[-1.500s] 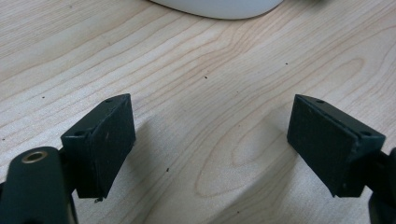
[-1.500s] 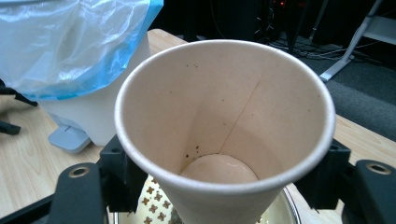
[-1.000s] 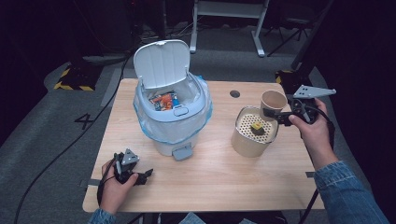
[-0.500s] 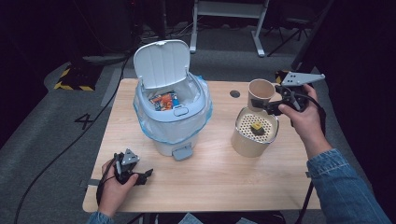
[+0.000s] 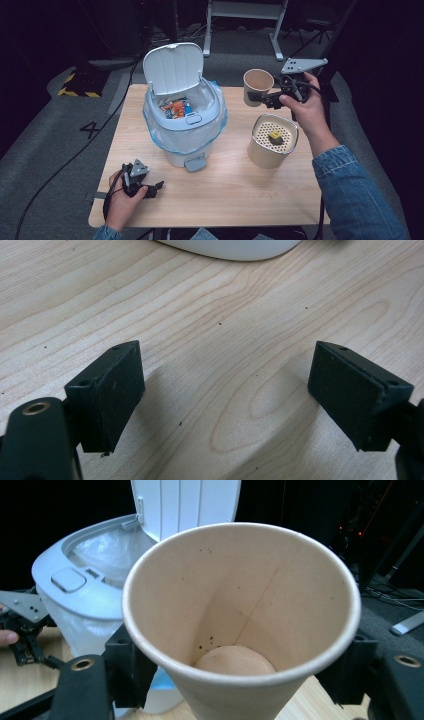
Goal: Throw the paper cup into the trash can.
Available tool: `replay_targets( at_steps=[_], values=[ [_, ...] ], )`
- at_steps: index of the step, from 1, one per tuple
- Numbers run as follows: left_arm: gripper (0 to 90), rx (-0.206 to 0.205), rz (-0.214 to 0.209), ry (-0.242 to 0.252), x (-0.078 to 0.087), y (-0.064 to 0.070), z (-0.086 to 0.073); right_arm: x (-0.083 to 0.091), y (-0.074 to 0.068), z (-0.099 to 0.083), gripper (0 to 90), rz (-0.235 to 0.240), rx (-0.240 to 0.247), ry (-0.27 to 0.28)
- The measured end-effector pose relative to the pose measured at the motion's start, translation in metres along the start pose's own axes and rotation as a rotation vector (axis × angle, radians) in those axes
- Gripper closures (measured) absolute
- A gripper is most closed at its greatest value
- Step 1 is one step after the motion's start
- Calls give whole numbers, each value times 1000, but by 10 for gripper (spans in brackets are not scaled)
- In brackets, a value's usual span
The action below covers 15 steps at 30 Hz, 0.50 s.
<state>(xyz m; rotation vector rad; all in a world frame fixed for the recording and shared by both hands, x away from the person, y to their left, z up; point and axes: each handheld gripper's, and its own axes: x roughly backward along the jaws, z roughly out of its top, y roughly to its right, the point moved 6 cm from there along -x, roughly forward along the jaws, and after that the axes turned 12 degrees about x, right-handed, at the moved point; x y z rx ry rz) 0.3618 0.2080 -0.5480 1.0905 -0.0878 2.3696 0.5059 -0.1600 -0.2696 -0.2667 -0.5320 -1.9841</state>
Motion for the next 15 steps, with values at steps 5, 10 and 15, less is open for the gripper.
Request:
replay_targets(
  at_steps=[5, 10, 15],
  values=[
    [151, -1, -3, 2, -1, 0, 1, -13, -1, 12, 288, 2, -2, 20],
    [151, 0, -4, 1, -1, 0, 1, -26, -2, 23, 287, -3, -3, 53],
    [151, 0, -5, 0, -1, 0, 1, -39, -4, 34, 285, 3, -19, 92]
  ],
)
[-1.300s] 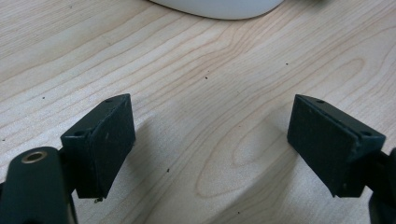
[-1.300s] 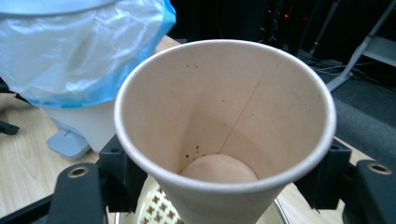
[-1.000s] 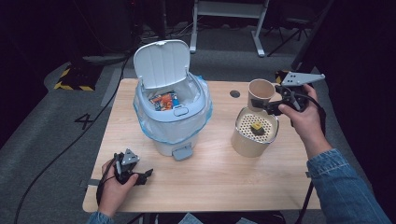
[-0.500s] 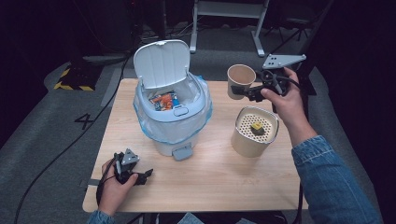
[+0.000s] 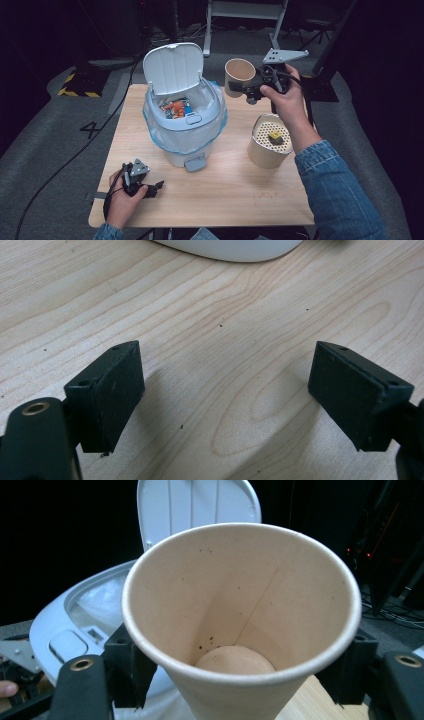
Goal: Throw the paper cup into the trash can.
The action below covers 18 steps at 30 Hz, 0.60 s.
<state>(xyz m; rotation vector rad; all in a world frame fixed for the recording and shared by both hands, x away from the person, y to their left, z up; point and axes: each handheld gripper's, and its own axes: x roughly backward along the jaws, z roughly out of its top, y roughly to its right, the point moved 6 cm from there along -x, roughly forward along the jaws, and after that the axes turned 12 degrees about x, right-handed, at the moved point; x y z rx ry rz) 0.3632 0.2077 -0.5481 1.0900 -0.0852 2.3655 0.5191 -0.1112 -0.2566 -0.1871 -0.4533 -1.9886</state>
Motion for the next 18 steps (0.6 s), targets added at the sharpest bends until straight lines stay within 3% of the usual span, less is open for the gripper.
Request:
replay_targets(
  at_steps=[9, 18],
  values=[
    [151, -2, 0, 1, 0, -1, 1, -32, -12, 13, 283, 27, -13, 47],
    [151, 2, 1, 2, -1, -1, 1, -59, -25, 20, 280, 63, -2, 46]
  ],
)
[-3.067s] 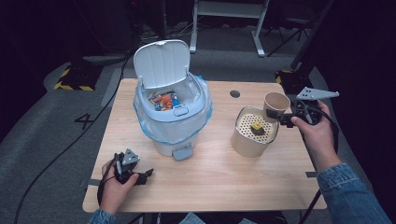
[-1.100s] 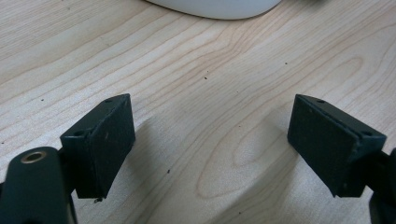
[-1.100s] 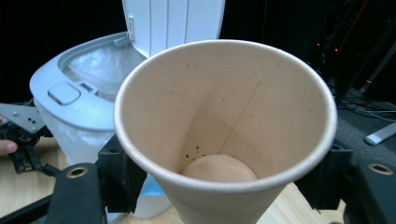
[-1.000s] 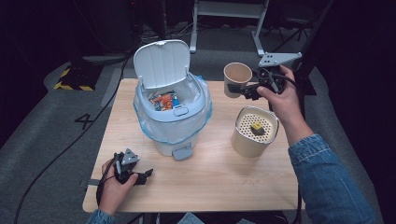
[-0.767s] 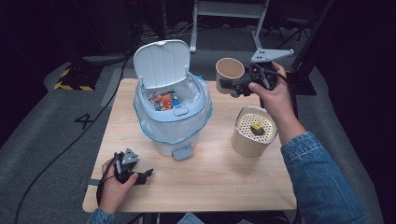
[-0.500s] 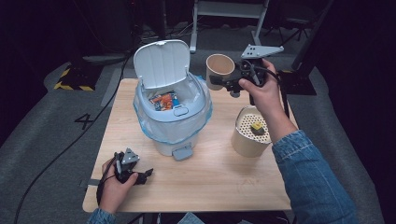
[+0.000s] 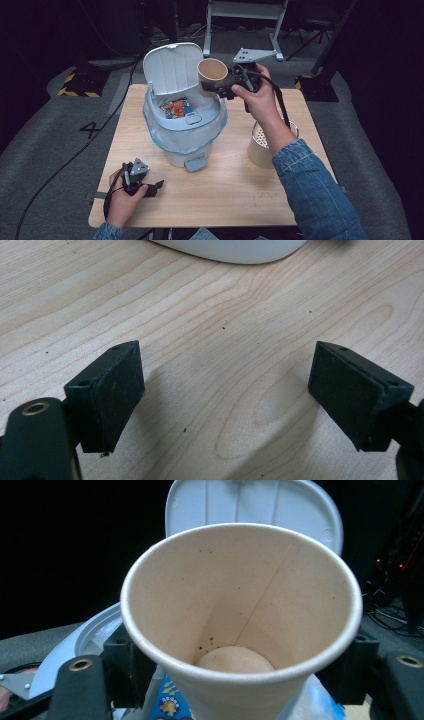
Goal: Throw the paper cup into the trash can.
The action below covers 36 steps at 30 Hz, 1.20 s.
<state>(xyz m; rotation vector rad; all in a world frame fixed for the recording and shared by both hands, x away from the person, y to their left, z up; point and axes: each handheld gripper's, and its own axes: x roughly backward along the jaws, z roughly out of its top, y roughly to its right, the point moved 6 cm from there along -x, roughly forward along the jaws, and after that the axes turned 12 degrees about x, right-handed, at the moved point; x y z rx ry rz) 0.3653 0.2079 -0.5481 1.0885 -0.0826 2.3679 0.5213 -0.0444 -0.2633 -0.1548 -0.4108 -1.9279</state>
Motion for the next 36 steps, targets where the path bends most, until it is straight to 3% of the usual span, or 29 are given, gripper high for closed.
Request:
replay_targets(
  at_steps=[15, 24, 27, 29, 30, 32, 35, 36],
  values=[
    [151, 0, 1, 0, 0, 0, 0, -36, -14, -14, 278, 40, -6, -98],
    [151, 0, 0, 0, 0, 0, 0, -48, -26, -16, 277, 69, 27, -174],
    [151, 0, 0, 0, 0, 0, 0, -50, -27, -18, 232, 73, 53, -197],
    [151, 0, 0, 0, 0, 0, 0, -51, -27, -18, 75, 60, 67, -176],
    [151, 0, 0, 0, 0, 0, 0, -52, -26, -15, 81, 44, 30, -149],
    [151, 0, 0, 0, 0, 0, 0, -51, -25, -12, 201, 32, -2, -117],
    [151, 1, 0, 0, 0, 0, 0, -48, -24, -9, 105, 14, 16, -104],
    [151, 0, 0, 0, 0, 0, 0, -46, -24, -9, 134, 20, 23, -104]
  ],
)
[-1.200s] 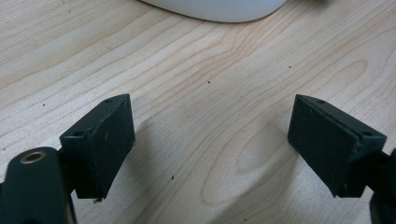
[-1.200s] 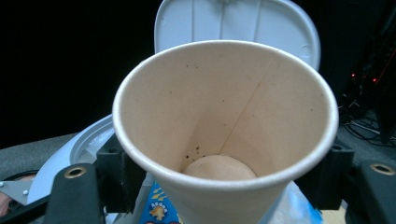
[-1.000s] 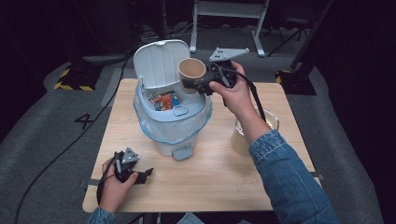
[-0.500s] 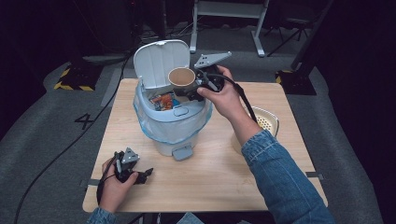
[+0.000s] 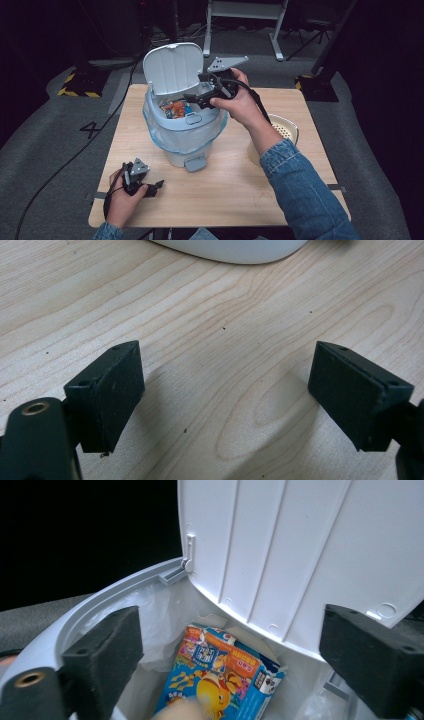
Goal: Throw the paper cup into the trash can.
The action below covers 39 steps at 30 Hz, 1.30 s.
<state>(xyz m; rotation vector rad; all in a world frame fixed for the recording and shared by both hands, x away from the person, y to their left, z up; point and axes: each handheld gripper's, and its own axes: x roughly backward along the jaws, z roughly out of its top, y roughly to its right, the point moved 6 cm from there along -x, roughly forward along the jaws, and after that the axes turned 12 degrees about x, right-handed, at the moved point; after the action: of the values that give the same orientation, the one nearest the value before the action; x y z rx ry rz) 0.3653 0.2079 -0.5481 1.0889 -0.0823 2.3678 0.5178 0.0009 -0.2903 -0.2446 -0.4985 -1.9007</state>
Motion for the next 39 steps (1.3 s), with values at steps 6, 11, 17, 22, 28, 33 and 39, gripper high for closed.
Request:
replay_targets(
  at_steps=[6, 11, 17, 22, 28, 33, 39],
  values=[
    [151, 0, 0, 0, 0, 0, 0, 22, -1, 6, 169, -8, 24, 13],
    [151, 0, 0, 0, 0, 0, 0, 49, 1, 7, 161, -30, 46, 5],
    [151, -1, 0, 0, 0, 0, 0, 82, 7, -1, 163, -60, 55, -24],
    [151, -4, 1, -1, 0, 0, 0, 112, 13, -12, 168, -100, 54, -39],
    [151, -3, 1, -1, 0, 0, 0, 145, 16, -31, 187, -136, 36, -63],
    [151, -3, 1, -2, 0, 0, 0, 170, 18, -50, 222, -153, 17, -100],
    [153, -4, -3, -3, 0, -1, 0, 198, 16, -78, 228, -182, -19, -118]
  ],
)
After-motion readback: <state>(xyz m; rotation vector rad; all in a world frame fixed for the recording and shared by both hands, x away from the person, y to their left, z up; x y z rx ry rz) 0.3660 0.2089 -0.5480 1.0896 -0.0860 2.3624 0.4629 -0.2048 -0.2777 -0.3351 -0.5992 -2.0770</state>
